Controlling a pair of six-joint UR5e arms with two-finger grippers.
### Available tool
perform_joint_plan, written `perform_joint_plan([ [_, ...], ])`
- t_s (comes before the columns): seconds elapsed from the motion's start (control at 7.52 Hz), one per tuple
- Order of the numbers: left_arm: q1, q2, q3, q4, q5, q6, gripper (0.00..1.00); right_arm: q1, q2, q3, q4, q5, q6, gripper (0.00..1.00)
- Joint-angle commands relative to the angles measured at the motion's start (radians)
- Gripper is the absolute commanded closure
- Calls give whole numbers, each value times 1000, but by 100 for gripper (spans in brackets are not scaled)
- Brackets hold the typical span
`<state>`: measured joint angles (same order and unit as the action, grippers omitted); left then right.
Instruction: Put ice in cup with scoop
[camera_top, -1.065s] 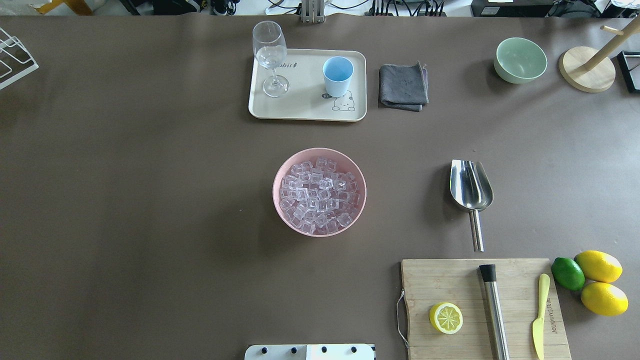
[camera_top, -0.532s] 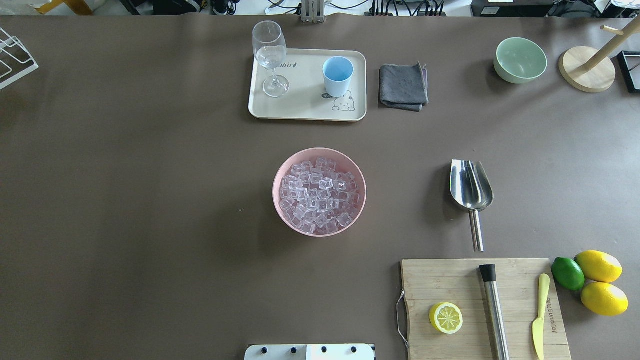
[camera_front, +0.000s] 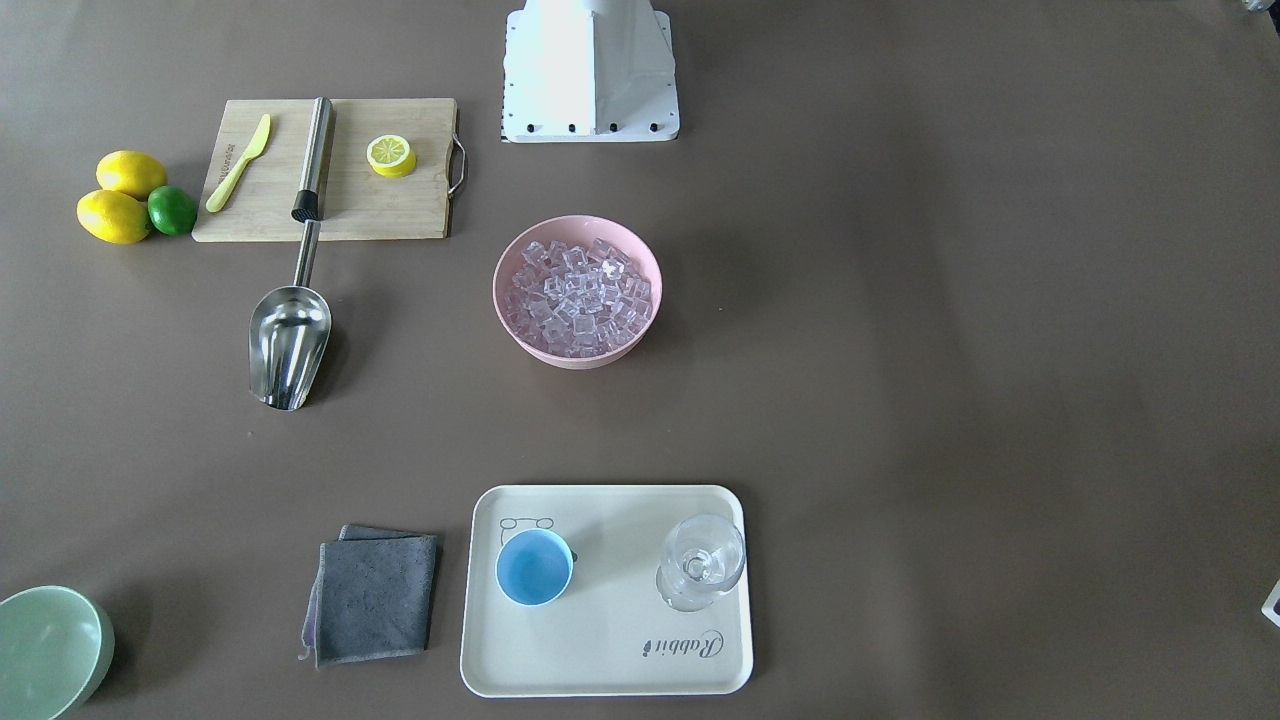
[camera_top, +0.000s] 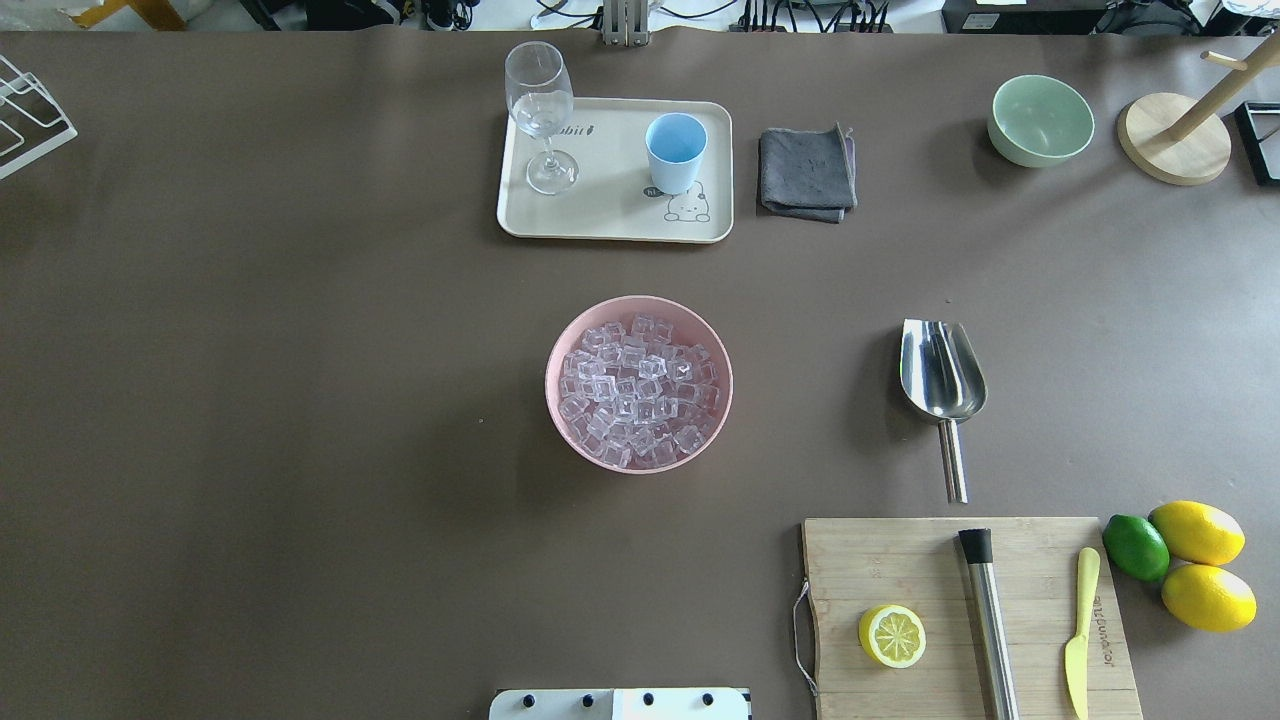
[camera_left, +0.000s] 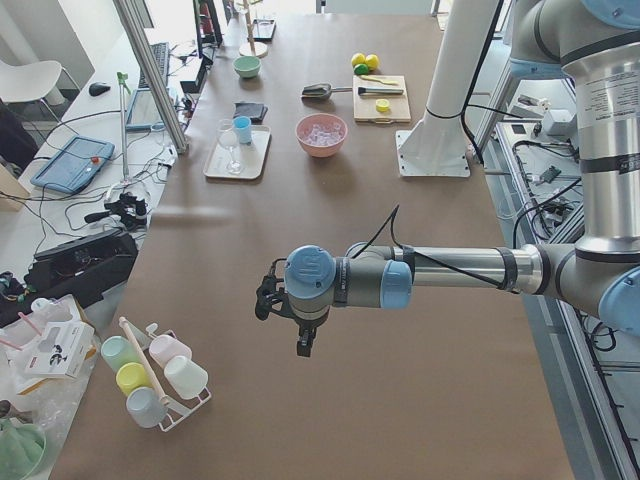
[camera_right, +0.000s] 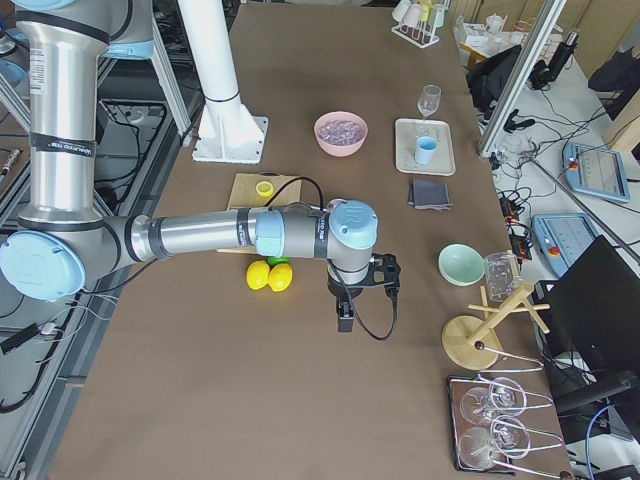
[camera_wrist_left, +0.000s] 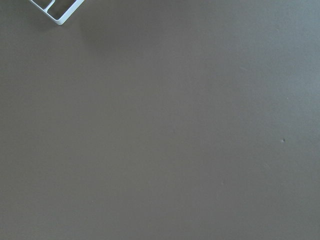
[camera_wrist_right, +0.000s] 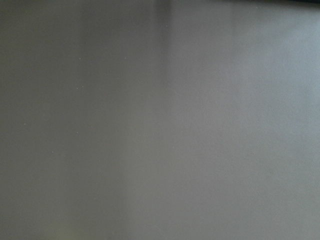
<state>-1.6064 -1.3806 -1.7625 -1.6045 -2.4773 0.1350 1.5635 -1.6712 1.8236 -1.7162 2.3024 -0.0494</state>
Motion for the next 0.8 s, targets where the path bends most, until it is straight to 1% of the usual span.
perform_joint_plan([
  [0.0,3,0,-5,0,0,0,2,-87,-1,103,0,5,165,0],
  [0.13,20,-2,-11,-2,-5,0,2,-146,-1,140,1,6,253,0],
  [0.27,72,-2,-41,-5,-8,0,2,-211,-1,192,0,9,319,0],
  [0.4,118,-3,-72,-8,-9,2,2,-294,-1,230,0,8,429,0],
  [0.53,200,-11,-93,-9,-12,23,2,-366,8,271,0,8,513,0],
  [0.67,282,-11,-127,-41,-12,67,2,-448,37,290,0,8,619,1],
])
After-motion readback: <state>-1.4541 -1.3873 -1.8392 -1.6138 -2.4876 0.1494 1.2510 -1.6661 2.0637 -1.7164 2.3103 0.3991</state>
